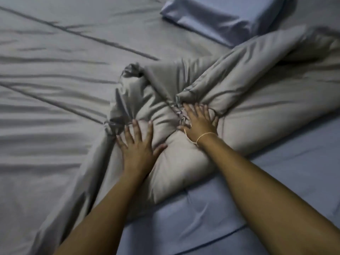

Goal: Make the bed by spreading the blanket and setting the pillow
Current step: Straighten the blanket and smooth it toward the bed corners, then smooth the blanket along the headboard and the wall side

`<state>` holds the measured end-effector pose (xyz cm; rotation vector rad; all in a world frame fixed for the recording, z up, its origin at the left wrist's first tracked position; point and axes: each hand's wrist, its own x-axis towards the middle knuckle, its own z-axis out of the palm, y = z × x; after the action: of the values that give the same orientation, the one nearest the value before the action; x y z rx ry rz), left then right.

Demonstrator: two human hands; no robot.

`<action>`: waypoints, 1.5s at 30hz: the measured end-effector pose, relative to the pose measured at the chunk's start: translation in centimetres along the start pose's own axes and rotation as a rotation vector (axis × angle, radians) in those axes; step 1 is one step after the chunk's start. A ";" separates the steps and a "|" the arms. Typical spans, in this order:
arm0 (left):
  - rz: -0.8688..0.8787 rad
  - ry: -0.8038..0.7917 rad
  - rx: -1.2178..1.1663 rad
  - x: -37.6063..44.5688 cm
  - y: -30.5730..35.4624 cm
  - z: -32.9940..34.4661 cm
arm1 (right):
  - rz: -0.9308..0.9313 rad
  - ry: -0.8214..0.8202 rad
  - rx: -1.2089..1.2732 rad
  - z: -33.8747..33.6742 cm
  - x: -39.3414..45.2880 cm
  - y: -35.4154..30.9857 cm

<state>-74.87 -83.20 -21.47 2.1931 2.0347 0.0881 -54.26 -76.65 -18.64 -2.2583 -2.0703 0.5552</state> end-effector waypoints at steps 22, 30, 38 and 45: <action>0.583 0.190 -0.464 -12.9 13.6 -14.2 | 0.327 0.290 0.192 -3.9 -38.7 18.4; 0.888 -0.267 -0.320 -24.9 26.8 -7.7 | 0.857 0.180 0.249 -2.9 -62.2 31.9; 1.109 -0.493 0.003 -36.2 39.5 -1.4 | 1.383 0.300 0.524 1.0 -73.3 38.2; 1.010 -0.487 0.191 -39.5 43.9 5.2 | 1.240 0.886 0.282 -0.5 -68.1 38.4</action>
<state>-33.95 -125.88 -17.82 2.7567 0.5997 -0.4899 -20.83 -146.96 -11.70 -2.5889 -0.1099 -0.1895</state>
